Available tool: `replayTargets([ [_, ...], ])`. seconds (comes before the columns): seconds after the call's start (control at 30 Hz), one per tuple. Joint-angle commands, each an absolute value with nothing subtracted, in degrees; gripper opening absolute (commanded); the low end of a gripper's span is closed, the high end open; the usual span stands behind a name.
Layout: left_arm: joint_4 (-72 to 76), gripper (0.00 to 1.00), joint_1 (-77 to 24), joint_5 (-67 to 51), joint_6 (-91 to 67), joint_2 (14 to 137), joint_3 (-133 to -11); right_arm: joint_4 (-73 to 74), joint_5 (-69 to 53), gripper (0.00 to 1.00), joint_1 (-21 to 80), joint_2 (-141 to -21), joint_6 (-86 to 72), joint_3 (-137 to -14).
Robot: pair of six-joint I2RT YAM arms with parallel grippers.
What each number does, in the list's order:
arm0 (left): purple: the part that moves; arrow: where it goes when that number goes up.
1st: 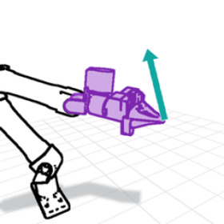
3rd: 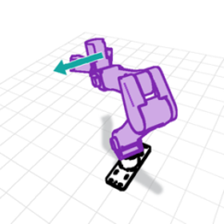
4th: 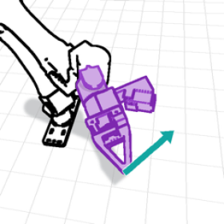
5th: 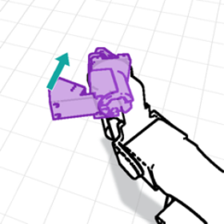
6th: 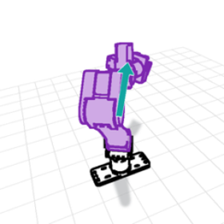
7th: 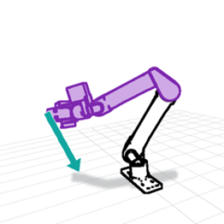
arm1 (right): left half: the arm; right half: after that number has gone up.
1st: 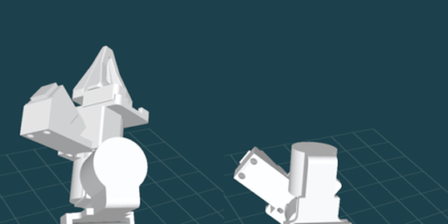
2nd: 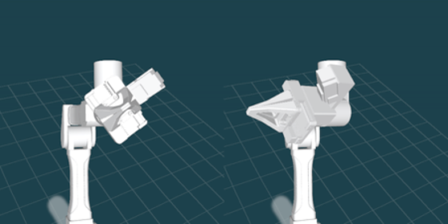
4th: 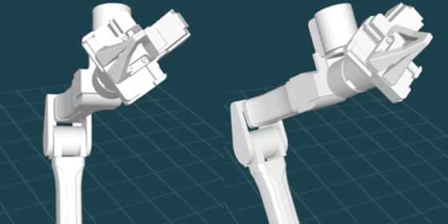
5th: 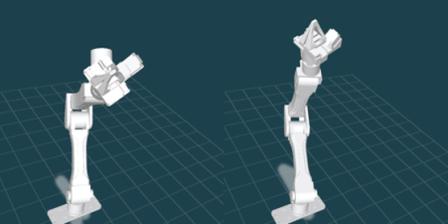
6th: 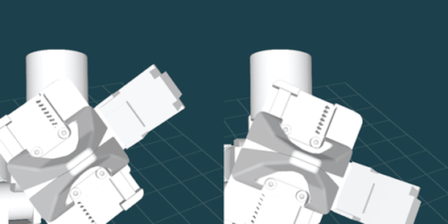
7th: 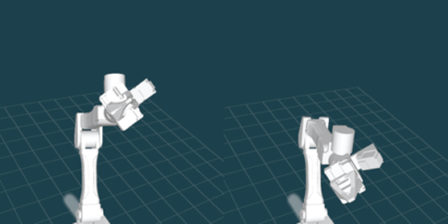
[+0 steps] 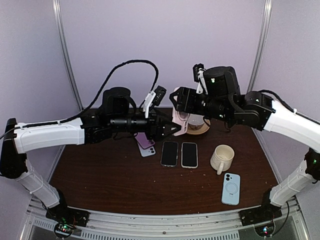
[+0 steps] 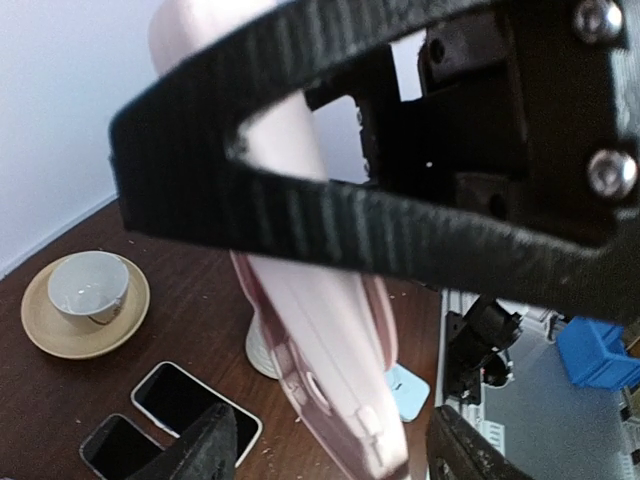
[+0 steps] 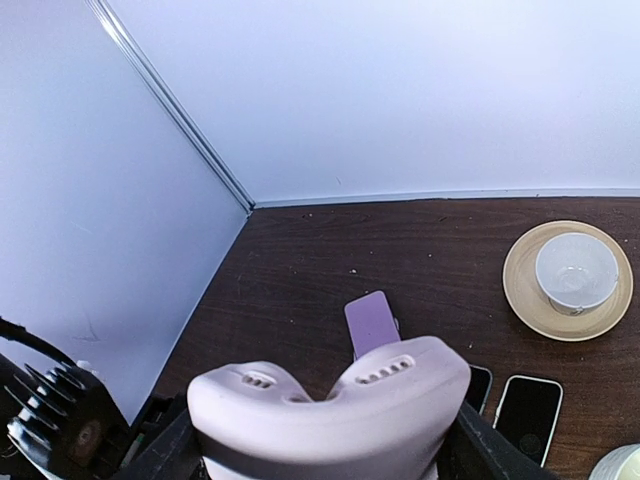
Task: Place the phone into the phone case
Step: Pass from the right arm to the left, then pass from the left arm to the right
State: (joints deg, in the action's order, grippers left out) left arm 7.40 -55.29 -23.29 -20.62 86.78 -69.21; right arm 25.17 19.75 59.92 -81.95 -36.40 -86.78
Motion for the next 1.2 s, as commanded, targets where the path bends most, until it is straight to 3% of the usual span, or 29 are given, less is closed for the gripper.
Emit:
replayTargets([
  [0.0, 6.15, 0.61, -55.45, -19.30, -15.76, 85.80, -71.08, 20.94, 22.18, 0.40, 61.05, -82.06, -38.43, -88.99],
  [0.17, 6.63, 0.17, -55.41, -19.84, -15.39, 85.42, -70.68, 20.76, 18.88, 0.41, 61.26, -83.20, -38.38, -88.57],
  [0.23, 6.79, 0.00, -55.34, -19.43, -14.58, 83.94, -69.59, 21.68, 17.88, 0.45, 61.22, -82.64, -36.60, -88.19],
  [0.3, 5.77, 0.00, -55.30, -18.46, -11.98, 82.14, -68.34, 23.63, 17.21, 0.56, 61.10, -81.14, -33.67, -87.16],
  [0.37, 2.86, 0.00, -55.28, -16.35, -7.16, 79.96, -67.10, 25.54, 14.36, 0.78, 60.71, -77.57, -29.70, -85.48],
  [0.4, 1.24, 0.00, -55.23, -14.56, -4.11, 78.85, -66.47, 27.38, 12.41, 0.96, 60.42, -75.88, -27.48, -85.06],
  [0.43, -0.55, 0.00, -55.25, -12.44, -0.33, 77.61, -65.73, 29.90, 10.16, 0.99, 60.12, -74.01, -25.36, -84.89],
  [0.67, -6.87, 0.00, -55.40, -8.34, 35.73, 69.40, -57.21, 48.96, -4.83, 0.99, 54.27, -66.69, -22.71, -87.40],
  [0.87, -1.80, 0.00, -55.38, -9.31, 54.54, 65.11, -52.92, 54.44, -8.98, 0.98, 53.95, -75.08, -25.84, -92.54],
  [1.17, -0.36, 0.00, -59.63, -7.50, 68.97, 62.42, -51.06, 46.16, -26.55, 0.87, 54.20, -86.36, -30.20, -95.65],
])
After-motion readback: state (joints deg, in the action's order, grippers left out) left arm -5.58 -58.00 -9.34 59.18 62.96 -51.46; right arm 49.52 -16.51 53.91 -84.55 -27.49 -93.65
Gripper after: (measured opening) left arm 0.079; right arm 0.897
